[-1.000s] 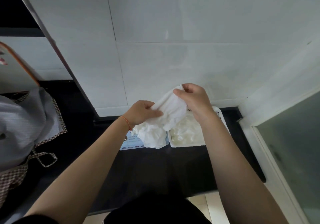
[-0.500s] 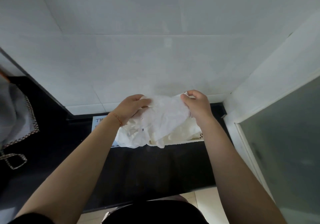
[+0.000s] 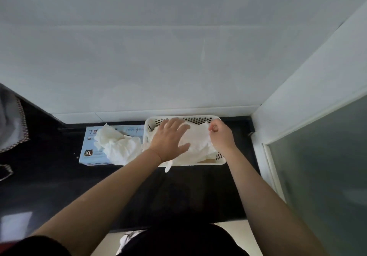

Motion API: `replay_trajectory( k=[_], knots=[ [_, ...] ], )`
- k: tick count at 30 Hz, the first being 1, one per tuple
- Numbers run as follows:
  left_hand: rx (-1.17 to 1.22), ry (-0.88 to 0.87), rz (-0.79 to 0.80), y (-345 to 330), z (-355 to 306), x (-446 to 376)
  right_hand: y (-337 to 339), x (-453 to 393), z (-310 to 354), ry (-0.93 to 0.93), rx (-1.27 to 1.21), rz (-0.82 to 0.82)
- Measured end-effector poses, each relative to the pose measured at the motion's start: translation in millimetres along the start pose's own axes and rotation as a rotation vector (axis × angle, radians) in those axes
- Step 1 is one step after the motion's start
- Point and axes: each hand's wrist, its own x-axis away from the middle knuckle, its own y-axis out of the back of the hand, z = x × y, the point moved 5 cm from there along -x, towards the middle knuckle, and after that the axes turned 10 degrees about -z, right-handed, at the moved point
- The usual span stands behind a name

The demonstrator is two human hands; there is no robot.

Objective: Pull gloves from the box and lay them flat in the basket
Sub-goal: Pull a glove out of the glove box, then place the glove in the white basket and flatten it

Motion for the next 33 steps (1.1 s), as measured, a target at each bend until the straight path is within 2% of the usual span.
replay_trajectory(
  k=[2, 4, 12, 16, 21, 26, 28, 30, 33],
  knots=[
    [-0.112, -0.034, 0.161, -20.4, -4.7, 7.9, -0.1, -2.8, -1.7, 0.063, 0.063, 0.015],
    [-0.171, 0.004, 0.255, -31.5, 0.6, 11.9, 1.2, -5.5, -5.2, 0.112, 0.122, 0.014],
    [-0.361, -0.022, 0.36, -29.5, 27.5, 7.0, -3.0, -4.8, -10.2, 0.175, 0.364, 0.007],
    [-0.333, -0.008, 0.413, -27.2, 33.2, 5.6, -5.8, 0.4, -5.8, 0.266, 0.529, 0.024],
    [-0.246, -0.022, 0.285, -25.9, 15.2, 1.1, -7.6, 3.1, 0.6, 0.342, 0.645, 0.023],
    [-0.205, 0.046, 0.331, -38.9, 28.7, 11.5, -7.8, 5.0, 6.6, 0.379, 0.706, -0.031],
    [-0.165, 0.059, 0.292, -31.7, 31.2, 11.9, -6.7, 7.0, 12.4, 0.412, 0.74, -0.108],
    [-0.079, 0.115, 0.183, -20.0, 33.3, 11.4, -7.7, 9.6, 21.5, 0.422, 0.723, -0.198],
    [0.045, 0.26, -0.098, 6.6, 52.5, 20.8, -26.5, 19.9, 46.4, 0.447, 0.625, -0.236]
  ],
)
